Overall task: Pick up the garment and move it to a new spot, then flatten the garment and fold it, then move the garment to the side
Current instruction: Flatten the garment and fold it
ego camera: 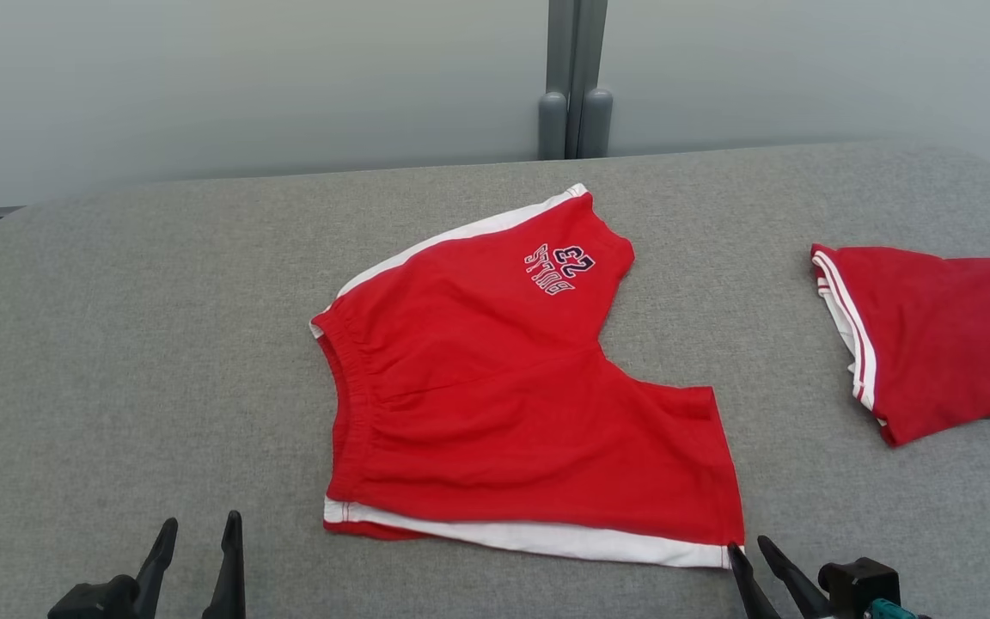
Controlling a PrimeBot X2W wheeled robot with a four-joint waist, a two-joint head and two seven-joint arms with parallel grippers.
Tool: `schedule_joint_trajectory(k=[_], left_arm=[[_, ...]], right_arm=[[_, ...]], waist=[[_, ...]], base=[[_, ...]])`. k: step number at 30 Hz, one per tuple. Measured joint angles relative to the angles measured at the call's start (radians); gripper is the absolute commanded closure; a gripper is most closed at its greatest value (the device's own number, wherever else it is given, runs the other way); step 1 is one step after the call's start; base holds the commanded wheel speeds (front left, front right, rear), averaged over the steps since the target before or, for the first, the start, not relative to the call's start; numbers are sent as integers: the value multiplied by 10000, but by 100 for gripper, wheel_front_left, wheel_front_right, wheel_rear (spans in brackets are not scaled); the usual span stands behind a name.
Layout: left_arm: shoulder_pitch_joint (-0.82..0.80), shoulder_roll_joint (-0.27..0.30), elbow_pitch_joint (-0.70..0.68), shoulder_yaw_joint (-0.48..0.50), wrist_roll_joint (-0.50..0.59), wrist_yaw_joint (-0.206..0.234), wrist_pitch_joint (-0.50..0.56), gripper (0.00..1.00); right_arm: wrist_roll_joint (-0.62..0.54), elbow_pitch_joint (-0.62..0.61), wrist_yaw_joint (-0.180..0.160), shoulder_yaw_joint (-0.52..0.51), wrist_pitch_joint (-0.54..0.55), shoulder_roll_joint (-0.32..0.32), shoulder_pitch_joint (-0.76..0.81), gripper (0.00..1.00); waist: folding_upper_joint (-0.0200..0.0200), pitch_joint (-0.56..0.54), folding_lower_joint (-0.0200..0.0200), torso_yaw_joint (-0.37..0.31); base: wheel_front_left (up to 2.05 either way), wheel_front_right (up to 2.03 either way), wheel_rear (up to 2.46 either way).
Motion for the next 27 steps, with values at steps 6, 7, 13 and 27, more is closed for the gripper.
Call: schedule_joint_trajectory(k=[6,7,13,27], left_arm=[[-18,-86,71,58,142,-115,0,0],[-22,-92,77,88,155,-117,0,0],[-59,-130,102,263,222,-265,0,0],[-343,-299,1327,-1037,307,-715,-2,0]], right_arm=[[0,430,88,12,0,52,-55,53],[0,476,90,12,0,61,-64,53],[0,700,198,17,0,155,-242,62],[19,1062,449,165,0,244,-629,100]], waist=[[0,41,0,53],[0,42,0,63],[0,51,0,85],[0,234,0,-30]], base=[[0,0,0],[0,0,0],[0,0,0],[0,0,0]])
